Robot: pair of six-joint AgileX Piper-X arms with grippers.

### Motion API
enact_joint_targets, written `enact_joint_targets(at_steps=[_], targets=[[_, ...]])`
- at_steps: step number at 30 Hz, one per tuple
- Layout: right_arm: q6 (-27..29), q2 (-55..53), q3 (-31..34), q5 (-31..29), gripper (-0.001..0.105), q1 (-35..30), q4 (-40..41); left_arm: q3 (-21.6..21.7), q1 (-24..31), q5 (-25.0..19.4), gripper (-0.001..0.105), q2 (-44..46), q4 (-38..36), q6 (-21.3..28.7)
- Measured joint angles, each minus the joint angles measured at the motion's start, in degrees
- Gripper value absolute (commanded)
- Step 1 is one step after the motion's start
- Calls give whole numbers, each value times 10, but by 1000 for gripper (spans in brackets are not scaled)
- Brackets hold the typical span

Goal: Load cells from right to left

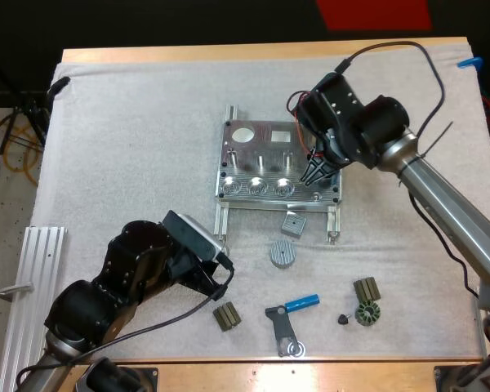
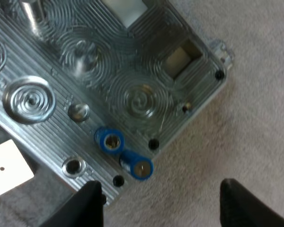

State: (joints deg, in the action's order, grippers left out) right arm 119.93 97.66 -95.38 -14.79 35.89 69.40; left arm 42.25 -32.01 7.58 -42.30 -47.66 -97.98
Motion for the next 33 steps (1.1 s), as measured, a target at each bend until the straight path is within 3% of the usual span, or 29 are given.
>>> enact_joint_targets(at_steps=[7,24,33], targets=[[-29,-32,0,42,54,0,12,0,0,0,54,0,-12,25],[-55,-105,1,55,54,0,42,41,0,0,54,0,-19,56],[-56,-185,91,55,54,-1,41,41,0,0,54,39,-20,67]])
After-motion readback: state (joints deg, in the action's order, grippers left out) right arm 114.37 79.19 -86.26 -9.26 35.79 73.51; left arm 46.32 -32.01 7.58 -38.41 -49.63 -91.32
